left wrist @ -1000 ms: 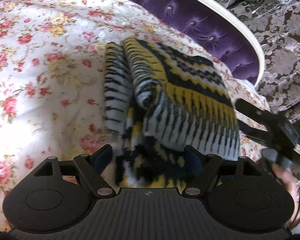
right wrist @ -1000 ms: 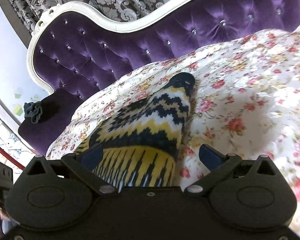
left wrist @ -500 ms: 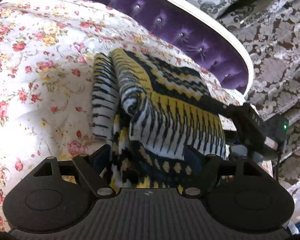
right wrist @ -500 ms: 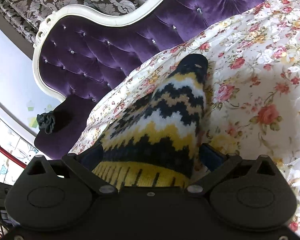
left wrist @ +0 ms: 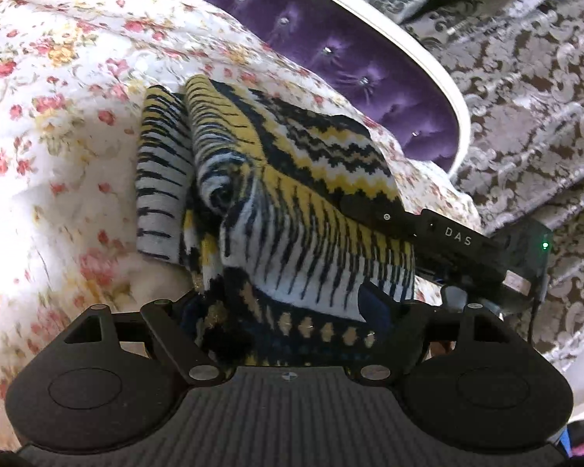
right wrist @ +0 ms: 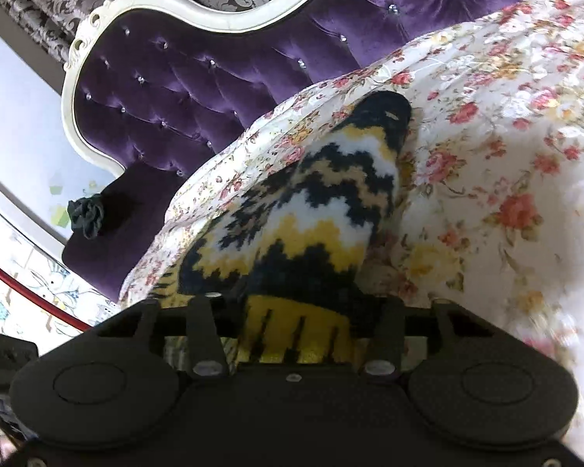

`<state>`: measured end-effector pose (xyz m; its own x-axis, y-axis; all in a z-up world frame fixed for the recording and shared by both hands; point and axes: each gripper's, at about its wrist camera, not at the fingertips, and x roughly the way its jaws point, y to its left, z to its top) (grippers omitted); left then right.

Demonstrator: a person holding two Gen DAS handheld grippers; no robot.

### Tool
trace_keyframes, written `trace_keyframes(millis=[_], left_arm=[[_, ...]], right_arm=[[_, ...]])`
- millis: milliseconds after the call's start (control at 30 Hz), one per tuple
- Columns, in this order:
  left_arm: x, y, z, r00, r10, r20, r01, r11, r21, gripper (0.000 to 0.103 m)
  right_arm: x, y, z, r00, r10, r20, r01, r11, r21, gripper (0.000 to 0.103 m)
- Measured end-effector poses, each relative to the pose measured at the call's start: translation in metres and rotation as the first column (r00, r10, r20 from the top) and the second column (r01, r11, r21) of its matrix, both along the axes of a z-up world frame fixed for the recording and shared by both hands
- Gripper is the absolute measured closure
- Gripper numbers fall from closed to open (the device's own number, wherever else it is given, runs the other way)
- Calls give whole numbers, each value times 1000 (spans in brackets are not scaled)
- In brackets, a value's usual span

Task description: Fold small clothes

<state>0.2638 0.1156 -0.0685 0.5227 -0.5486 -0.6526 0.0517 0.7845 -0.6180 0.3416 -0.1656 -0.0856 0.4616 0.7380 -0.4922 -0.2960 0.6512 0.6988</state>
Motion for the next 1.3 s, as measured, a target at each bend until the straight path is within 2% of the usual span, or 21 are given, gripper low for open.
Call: trace_keyframes(millis=[167, 300, 433, 600, 667, 733, 833, 900, 1000, 1067, 1133, 1233, 1300], left_arm=[[-28, -14, 2, 999, -40, -30, 39, 998, -52, 25], [-61, -31, 4, 994, -101, -42, 97, 991, -88, 25], [-96, -49, 7, 987, -149, -57, 140, 979, -148, 25], [-140, -62, 16, 967, -243, -71, 218, 943, -251, 25], [-152, -65, 14, 965, -252, -77, 227, 943, -242, 25], [-164, -64, 9, 972, -220, -81, 202, 962, -184, 25], [-176, -65, 1, 986, -143, -82, 141, 990, -20, 26], [-184, -66, -1, 991, -130, -35, 132, 991, 36, 26], [-191, -73, 4, 993, -117, 17, 115, 989, 91, 26], [-195, -76, 5, 994, -101, 36, 98, 991, 95, 26], [-198, -72, 7, 997, -58, 49, 56, 997, 48, 26], [-203, -61, 12, 996, 26, 85, -24, 999, -27, 25], [-198, -61, 19, 990, 82, 112, -79, 996, -29, 25]], right_arm=[[-32, -13, 14, 1000, 25, -15, -26, 998, -52, 50], [-67, -34, 17, 997, 35, -75, -40, 997, -73, 50], [-103, -53, 23, 994, 41, -99, -47, 997, -64, 51], [-145, -74, 37, 992, 62, -105, -65, 998, -22, 51], [-158, -83, 40, 991, 70, -113, -72, 997, -12, 50], [-168, -92, 37, 992, 56, -117, -59, 998, -22, 48], [-181, -99, 32, 997, -33, -68, 23, 988, -154, 44], [-190, -101, 31, 996, -85, -20, 79, 975, -208, 40], [-204, -105, 32, 993, -115, 17, 116, 976, -186, 38], [-211, -108, 28, 994, -106, 4, 106, 983, -147, 32], [-219, -111, 19, 996, -86, -29, 83, 991, -102, 28], [-234, -112, 8, 995, -58, -76, 53, 996, -71, 28], [-244, -114, 5, 997, -40, -71, 37, 998, -50, 28]])
